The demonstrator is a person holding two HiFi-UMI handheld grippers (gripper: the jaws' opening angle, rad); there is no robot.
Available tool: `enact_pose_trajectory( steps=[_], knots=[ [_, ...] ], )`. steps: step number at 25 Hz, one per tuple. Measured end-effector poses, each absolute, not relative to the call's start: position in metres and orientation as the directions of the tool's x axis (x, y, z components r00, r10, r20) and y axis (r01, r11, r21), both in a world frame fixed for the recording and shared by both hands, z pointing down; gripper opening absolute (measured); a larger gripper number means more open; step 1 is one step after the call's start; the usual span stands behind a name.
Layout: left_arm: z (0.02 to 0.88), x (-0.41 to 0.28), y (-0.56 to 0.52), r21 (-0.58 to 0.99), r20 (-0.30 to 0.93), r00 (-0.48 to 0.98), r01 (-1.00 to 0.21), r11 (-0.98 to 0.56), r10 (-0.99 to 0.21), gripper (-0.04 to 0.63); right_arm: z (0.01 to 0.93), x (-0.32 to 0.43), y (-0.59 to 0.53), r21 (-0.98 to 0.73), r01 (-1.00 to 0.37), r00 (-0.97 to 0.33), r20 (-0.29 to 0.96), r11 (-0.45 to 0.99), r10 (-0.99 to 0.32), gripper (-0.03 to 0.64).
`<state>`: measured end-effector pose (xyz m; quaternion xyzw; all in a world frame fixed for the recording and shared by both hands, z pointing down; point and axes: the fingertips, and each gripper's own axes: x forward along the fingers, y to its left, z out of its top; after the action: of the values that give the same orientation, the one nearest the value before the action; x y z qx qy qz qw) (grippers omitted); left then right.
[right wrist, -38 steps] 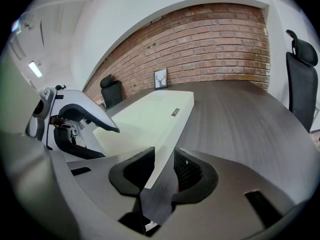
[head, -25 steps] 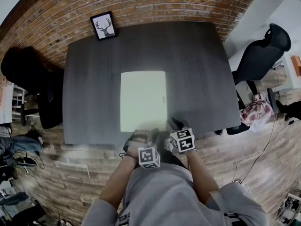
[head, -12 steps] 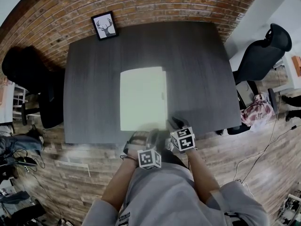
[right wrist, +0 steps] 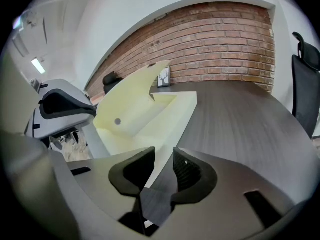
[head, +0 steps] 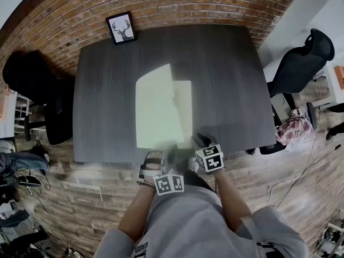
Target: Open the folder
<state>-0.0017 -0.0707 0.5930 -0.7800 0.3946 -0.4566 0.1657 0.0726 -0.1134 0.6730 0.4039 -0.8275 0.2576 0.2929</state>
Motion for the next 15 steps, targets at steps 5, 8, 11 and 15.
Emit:
enact_pose_trajectory(
  steps=[5,8,11,15],
  knots=[
    [0.572,-0.023,-0.076,-0.676,0.481,0.186,-0.542,-0.498,-0.856,0.005,0.673,0.072,-0.114,-0.188,-0.819,-0.502,0.691,0.542,-0.519,0.104],
    [0.56,-0.038,-0.08,-0.697,0.418,0.129,-0.589,-0.409,-0.899,0.006,0.672,0.071,-0.115,-0.187,-0.82,-0.502,0.69,0.541,-0.522,0.104],
    [0.551,-0.05,-0.081,-0.724,0.361,0.076,-0.605,-0.331,-0.929,0.006,0.672,0.072,-0.114,-0.182,-0.822,-0.495,0.696,0.54,-0.52,0.104],
    [0.542,-0.063,-0.084,-0.742,0.311,0.019,-0.62,-0.255,-0.95,0.006,0.673,0.072,-0.115,-0.177,-0.821,-0.494,0.697,0.543,-0.52,0.104]
  ],
)
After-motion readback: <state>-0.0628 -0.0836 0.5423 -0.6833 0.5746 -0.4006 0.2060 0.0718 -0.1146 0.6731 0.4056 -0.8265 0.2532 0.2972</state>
